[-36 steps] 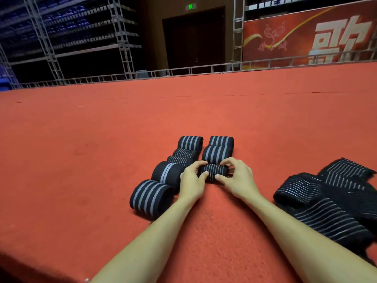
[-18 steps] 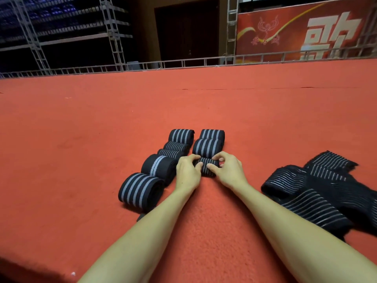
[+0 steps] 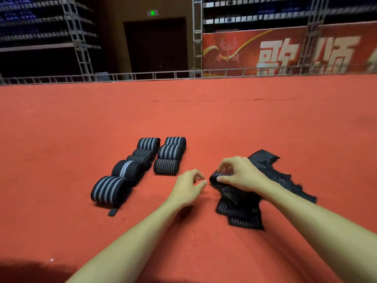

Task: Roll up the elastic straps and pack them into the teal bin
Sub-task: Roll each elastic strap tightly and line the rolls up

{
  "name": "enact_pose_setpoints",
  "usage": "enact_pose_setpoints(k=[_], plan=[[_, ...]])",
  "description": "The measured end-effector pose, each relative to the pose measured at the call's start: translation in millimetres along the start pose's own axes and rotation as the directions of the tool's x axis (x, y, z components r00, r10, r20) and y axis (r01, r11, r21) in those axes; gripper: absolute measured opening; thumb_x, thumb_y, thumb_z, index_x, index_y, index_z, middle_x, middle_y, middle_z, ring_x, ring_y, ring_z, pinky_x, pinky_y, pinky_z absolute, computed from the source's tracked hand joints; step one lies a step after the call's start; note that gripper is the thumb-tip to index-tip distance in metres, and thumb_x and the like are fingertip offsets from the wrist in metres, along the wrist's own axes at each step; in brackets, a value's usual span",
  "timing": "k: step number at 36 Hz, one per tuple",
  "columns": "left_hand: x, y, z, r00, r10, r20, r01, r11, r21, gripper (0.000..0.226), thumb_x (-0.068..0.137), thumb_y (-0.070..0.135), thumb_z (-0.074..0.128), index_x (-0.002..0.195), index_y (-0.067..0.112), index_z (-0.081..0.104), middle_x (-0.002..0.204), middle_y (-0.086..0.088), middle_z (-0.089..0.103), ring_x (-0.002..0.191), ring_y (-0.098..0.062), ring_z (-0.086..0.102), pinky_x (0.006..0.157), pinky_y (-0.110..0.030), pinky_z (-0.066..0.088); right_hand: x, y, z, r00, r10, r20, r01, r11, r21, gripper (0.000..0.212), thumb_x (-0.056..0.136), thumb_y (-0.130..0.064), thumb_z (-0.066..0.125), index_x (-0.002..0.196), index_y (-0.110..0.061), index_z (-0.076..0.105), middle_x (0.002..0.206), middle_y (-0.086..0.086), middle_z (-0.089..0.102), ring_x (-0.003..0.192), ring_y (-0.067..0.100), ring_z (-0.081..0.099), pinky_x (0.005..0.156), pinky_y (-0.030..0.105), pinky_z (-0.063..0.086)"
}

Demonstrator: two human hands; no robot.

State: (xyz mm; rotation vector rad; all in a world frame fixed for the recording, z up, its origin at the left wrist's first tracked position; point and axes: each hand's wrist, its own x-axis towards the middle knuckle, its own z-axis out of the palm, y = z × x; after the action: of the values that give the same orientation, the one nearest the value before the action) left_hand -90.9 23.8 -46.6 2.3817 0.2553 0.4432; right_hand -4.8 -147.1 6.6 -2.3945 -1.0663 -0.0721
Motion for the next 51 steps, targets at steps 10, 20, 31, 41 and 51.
enact_pose_setpoints(k=[10, 20, 31, 41, 51], plan=[[-27.5, 39.1, 39.3, 0.981, -0.006, 0.193, 0.013, 0.999, -0.032, 0.028, 0.091, 0.027, 0.068, 0.114, 0.014, 0.061, 0.103, -0.002, 0.059, 0.091, -0.016, 0.056, 0.079, -0.028, 0.049, -50.1, 45.1, -15.0, 0.999, 0.018, -0.034, -0.021, 0.997, -0.079, 0.023, 0.080, -0.025, 0.080, 0.099, -0.017, 0.071, 0.106, -0.003, 0.058, 0.095, 0.010, 0.052, 0.086, 0.020, 0.039], [-13.2, 40.5, 45.9, 0.986, -0.027, 0.167, 0.032, 0.999, -0.030, 0.047, 0.092, 0.021, 0.067, 0.136, 0.015, 0.052, 0.127, -0.008, 0.058, 0.115, -0.024, 0.058, 0.098, -0.026, 0.040, -48.6, 46.8, 5.5, 0.998, 0.021, -0.060, -0.013, 0.990, 0.137, 0.020, 0.080, -0.018, 0.080, 0.098, -0.022, 0.071, 0.118, -0.009, 0.063, 0.108, 0.007, 0.057, 0.085, 0.010, 0.039], [-1.6, 44.2, 47.9, 0.991, 0.127, 0.047, -0.116, 0.976, -0.184, 0.015, 0.079, 0.030, 0.061, 0.093, 0.031, 0.057, 0.079, 0.010, 0.057, 0.085, -0.017, 0.054, 0.076, -0.036, 0.044, -42.9, 52.7, 6.6, 0.994, -0.093, -0.058, 0.106, 0.947, 0.305, 0.027, 0.077, -0.020, 0.079, 0.097, -0.031, 0.063, 0.093, 0.000, 0.069, 0.075, 0.007, 0.059, 0.075, 0.034, 0.049], [-23.1, 45.8, -23.9, 0.948, 0.226, 0.224, -0.154, 0.942, -0.300, 0.021, 0.092, -0.002, 0.060, 0.105, 0.014, 0.059, 0.082, -0.002, 0.054, 0.071, -0.009, 0.050, 0.066, -0.018, 0.043, -41.9, 34.7, 11.2, 0.985, -0.166, 0.038, 0.138, 0.909, 0.393, 0.034, 0.078, -0.039, 0.074, 0.099, -0.040, 0.047, 0.114, -0.012, 0.062, 0.109, 0.014, 0.058, 0.090, 0.032, 0.045], [-58.8, 9.4, -81.7, 0.918, 0.187, 0.349, -0.093, 0.959, -0.268, 0.021, 0.092, 0.005, 0.065, 0.094, 0.026, 0.069, 0.082, 0.003, 0.052, 0.081, -0.017, 0.053, 0.071, -0.036, 0.049, -31.7, -13.4, 32.8, 0.959, -0.136, 0.250, 0.136, 0.991, 0.017, 0.044, 0.085, -0.053, 0.067, 0.109, -0.026, 0.043, 0.151, -0.017, 0.034, 0.147, 0.015, 0.010, 0.110, 0.053, 0.014]])
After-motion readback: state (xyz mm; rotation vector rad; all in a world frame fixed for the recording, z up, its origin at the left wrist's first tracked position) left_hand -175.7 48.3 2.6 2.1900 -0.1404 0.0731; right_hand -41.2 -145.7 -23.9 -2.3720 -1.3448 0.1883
